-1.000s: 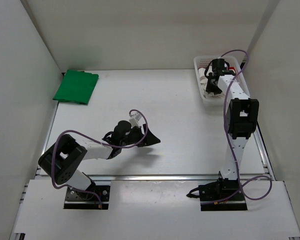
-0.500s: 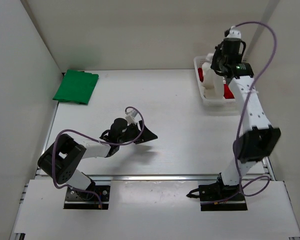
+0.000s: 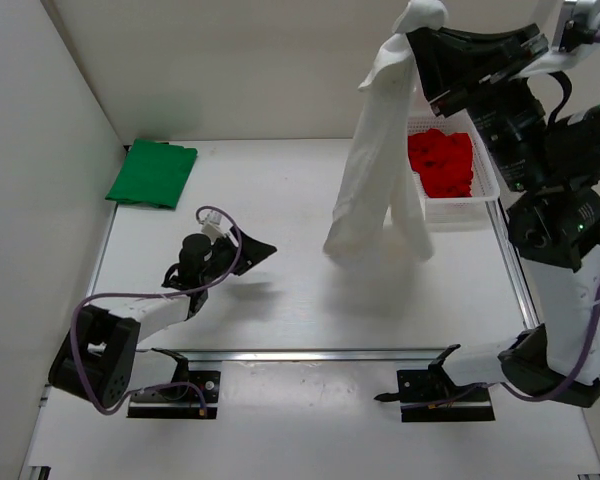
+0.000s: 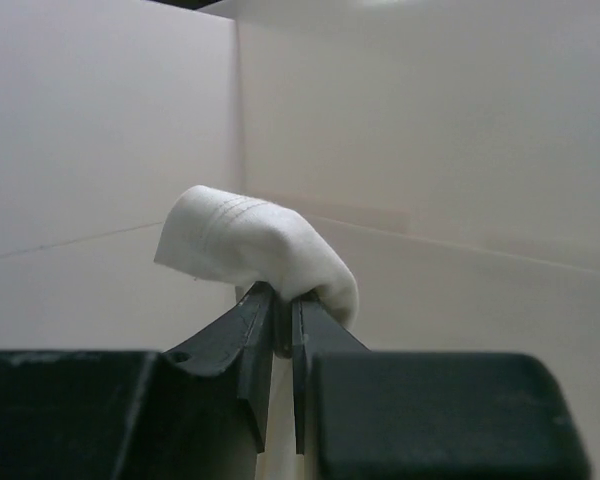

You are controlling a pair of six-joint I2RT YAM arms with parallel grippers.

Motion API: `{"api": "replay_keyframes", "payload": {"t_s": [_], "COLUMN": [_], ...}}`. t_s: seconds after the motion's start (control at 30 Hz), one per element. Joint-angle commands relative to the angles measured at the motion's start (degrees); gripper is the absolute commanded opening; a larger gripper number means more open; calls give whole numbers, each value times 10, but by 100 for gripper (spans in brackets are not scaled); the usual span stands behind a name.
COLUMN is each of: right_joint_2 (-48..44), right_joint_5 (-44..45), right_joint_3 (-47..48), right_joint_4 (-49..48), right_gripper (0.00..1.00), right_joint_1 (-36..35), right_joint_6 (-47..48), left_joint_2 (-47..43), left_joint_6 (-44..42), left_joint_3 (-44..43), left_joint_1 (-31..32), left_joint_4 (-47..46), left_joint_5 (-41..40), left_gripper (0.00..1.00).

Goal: Fold and stack the t-shirts
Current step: Move the tshirt to the center of the board

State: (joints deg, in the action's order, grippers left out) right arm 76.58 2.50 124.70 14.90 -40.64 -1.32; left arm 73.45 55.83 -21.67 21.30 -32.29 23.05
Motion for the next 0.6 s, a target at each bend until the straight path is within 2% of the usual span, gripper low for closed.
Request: {"api": "replay_keyframes", "payload": {"t_s": [0.0,0.07,0.1,0.17,0.2,0.23,0.3,0.37,0.4,0.47,0.5,0.53,0.57], "right_joint_2": [63,72,76,80,73,67,71,108,125,214,245,296,339], "right_joint_5": [-183,-315,-340,-444,-481,-501,-556,-567,-573,-573,-567,-579,-587], "right_joint_3": [34,20,-1,-66,-136,-225,-331,-426,-437,-422,-397,-329,-266], "right_joint_4": [-1,-63,-77,-165,-230,-272,-417,-466,-492,-494,-411,-328,-291], "right_gripper": [0,0,0,0,0,0,0,0,1,6,18,27,30], "right_joint_1": [87,135,171,233,271,300,335,381,391,406,423,429,429], "right_joint_6": [-107,-169,-207,-271,-324,-372,-429,-459,-470,-472,-459,-439,-419], "left_joint_2": [-64,-88,-99,-119,-124,-130,-139,-144,-145,-146,-139,-139,-143], "left_joint_6": [5,3,-1,-10,-19,-27,-33,-46,-56,-64,-70,-75,-81], "left_joint_3": [23,37,42,47,51,54,58,62,61,60,58,55,55], "left_joint_1": [-31,-51,-54,-63,-66,-71,-73,-78,-81,-79,-75,-69,-69], "left_joint_4": [20,26,35,48,57,63,72,87,95,101,110,120,122], "left_joint_5": [-22,-27,-30,-37,-39,-39,-42,-52,-53,-63,-67,-74,-79], "left_gripper": [64,65,65,65,65,65,65,66,66,66,66,66,67]}}
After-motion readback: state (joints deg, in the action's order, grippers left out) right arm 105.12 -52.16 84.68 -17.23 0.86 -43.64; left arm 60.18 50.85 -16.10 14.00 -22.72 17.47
